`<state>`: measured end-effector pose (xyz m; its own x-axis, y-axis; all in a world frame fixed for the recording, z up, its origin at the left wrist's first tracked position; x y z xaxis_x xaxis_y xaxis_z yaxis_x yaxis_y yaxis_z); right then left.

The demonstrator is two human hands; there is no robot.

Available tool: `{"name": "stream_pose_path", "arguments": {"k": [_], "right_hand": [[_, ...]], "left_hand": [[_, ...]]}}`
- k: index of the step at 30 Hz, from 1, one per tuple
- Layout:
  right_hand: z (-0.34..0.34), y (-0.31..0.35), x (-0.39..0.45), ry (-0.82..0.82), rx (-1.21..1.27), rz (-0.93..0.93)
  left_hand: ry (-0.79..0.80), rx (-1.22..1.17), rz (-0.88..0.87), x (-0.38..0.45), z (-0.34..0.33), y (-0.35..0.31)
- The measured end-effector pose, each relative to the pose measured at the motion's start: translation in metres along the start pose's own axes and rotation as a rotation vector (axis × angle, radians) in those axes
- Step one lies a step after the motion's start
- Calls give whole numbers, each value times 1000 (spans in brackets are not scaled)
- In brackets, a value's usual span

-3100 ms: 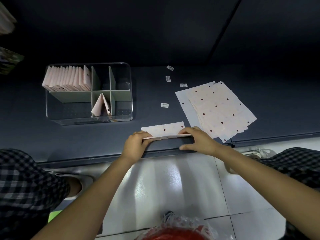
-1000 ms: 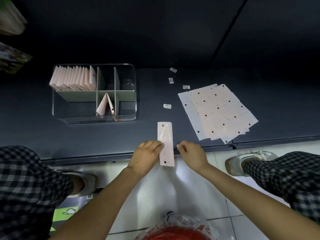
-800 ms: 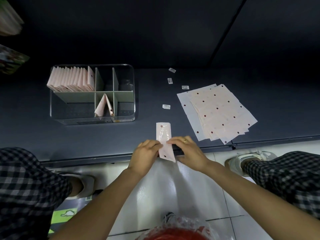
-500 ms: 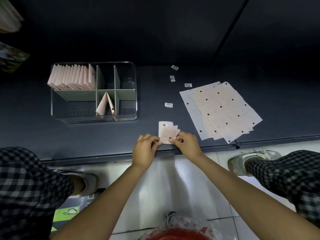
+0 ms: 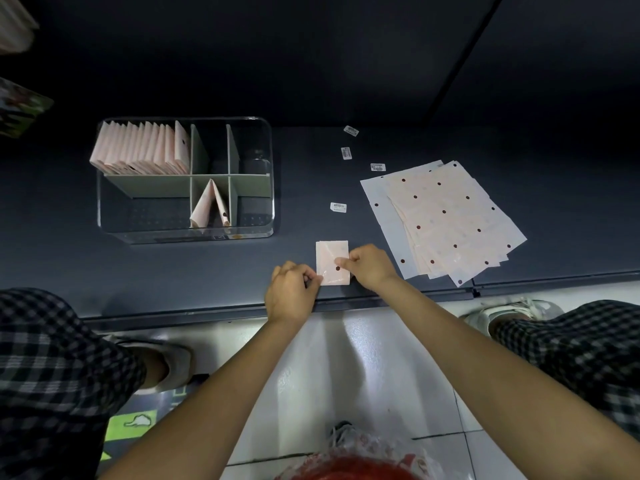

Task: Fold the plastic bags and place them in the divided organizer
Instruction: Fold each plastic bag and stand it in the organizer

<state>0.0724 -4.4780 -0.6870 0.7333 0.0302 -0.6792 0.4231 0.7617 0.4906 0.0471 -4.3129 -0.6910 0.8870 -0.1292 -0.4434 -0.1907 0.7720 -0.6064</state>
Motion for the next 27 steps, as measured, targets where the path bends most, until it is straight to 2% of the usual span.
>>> {"name": "stream_pose_path", "arguments": {"k": [8,12,14,16,18,20,21,23,24,25,27], "right_hand": [[2,6,3,11,-53,12],[3,9,6,32,-65,-35],[5,10,6,42,-58,-58],[5,11,7,63,-60,-79],[4,12,8,67,-60,-97],[5,11,4,3,-78,-121],[8,10,-1,-92,-164,-116],[13,14,-17,-346,-415,-5],[11,18,-26,-425,-487,121],[4,22,-31,-430,-519,275],[-17,22,-36,-284,-600,508]], "left_hand": [[-7,98,-51,-4,3,-5],[-90,425,-429,-16,0,-23],[22,572,-512,-15,-9,-23],[151,708,-456,-9,-18,-13],[211,809,-415,-7,-23,-3],[234,843,-409,-7,-25,0],[238,849,-413,-7,-25,0],[235,860,-412,-6,-25,0],[234,865,-408,-6,-25,0],[237,866,-404,-6,-25,0],[250,866,-396,-6,-25,0]]}}
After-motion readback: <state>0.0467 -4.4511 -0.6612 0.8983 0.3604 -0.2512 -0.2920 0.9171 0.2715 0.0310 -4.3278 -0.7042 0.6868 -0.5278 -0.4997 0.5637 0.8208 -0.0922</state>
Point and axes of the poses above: each hand's wrist, its own x-axis towards the middle knuckle, its own z-axis out of the back of the hand, y = z × x, the point moved 5 cm from there along x, towards the middle knuckle, and after that the axes turned 15 degrees about y, right-handed, at the moved point
